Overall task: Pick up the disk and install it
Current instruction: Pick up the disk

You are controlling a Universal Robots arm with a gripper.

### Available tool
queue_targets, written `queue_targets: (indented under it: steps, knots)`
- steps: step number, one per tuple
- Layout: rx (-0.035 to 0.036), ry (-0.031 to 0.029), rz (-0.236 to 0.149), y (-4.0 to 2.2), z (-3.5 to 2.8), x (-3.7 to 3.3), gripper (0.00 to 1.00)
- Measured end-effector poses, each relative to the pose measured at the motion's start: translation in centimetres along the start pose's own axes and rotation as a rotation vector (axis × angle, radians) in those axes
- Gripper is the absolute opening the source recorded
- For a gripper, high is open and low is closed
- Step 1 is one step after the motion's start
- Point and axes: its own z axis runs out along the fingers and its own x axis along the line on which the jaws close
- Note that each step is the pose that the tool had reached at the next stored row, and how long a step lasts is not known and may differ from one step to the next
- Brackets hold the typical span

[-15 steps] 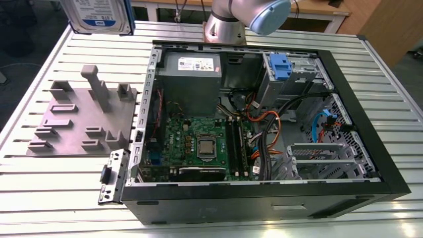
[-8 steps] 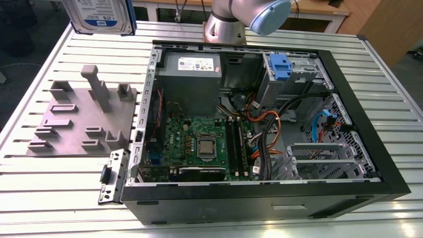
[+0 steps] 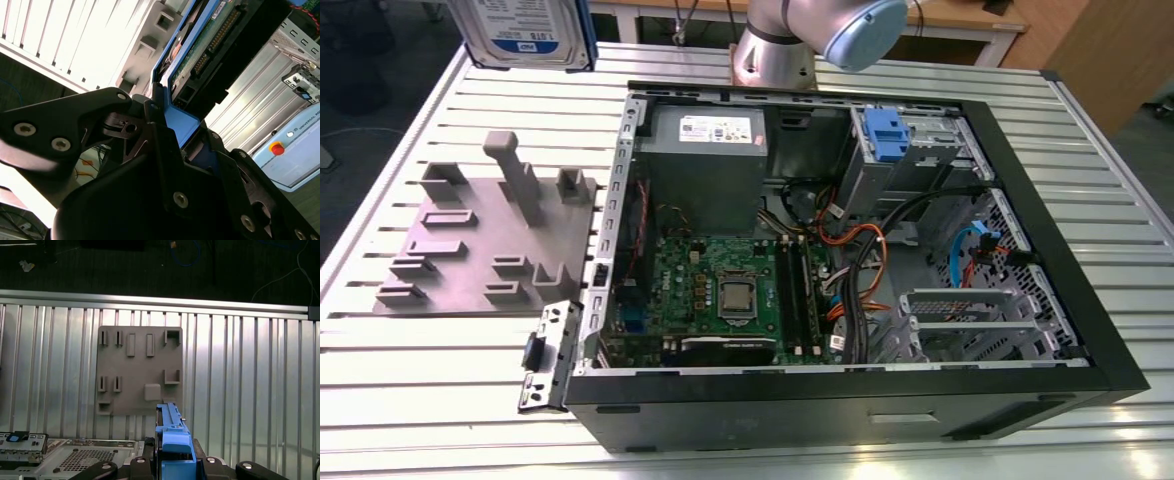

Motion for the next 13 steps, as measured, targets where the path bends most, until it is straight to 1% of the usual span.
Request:
queue_targets:
  steps: [13]
  knots:
    - [0.0001,0.0,0.0,-0.35,-0.01,0.01,0.37]
